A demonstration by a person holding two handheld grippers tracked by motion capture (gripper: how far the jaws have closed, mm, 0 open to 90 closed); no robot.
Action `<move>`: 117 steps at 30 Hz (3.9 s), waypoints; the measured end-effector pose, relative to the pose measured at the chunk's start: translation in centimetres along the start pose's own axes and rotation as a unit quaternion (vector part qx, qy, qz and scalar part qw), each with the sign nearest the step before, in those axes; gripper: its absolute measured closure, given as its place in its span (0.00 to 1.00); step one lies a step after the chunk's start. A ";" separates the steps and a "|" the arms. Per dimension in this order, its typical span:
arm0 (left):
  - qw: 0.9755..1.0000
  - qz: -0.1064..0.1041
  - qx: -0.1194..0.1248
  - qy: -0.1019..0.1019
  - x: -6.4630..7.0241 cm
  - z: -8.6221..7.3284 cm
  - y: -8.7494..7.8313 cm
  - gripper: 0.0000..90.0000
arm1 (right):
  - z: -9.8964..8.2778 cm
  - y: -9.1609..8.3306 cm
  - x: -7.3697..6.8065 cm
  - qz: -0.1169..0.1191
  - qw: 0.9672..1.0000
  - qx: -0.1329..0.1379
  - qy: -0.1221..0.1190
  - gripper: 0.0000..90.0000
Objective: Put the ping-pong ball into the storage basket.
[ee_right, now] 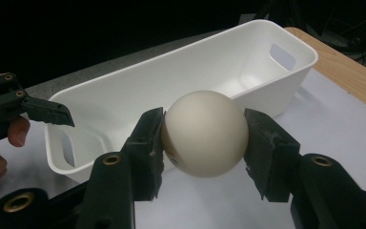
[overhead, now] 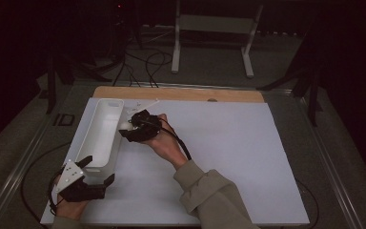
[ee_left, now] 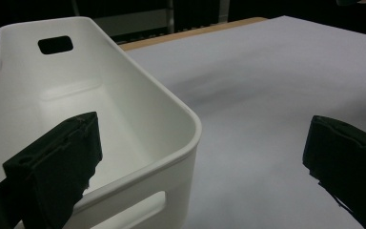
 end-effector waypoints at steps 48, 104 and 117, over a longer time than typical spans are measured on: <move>1.000 -0.002 0.000 -0.003 0.0 0.0 0.0 0.00 | 1.4 2.7 -2.0 0.016 1.000 0.005 -0.005 0.56; 1.000 -0.006 0.001 -0.006 -0.1 0.1 -0.1 0.00 | 2.2 5.9 -2.0 0.007 1.000 -0.010 0.000 0.56; 1.000 -0.005 0.002 -0.007 0.0 0.1 0.0 0.00 | 2.1 6.9 -2.3 0.012 1.000 -0.014 0.002 0.56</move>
Point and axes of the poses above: each handheld gripper's, and its own axes: y roughly forward along the jaws, z roughly out of its top, x roughly to its right, the point moved 8 cm from there along y, roughly forward along the jaws, and after that the axes turned 14 degrees about z, right-handed, at the moved point
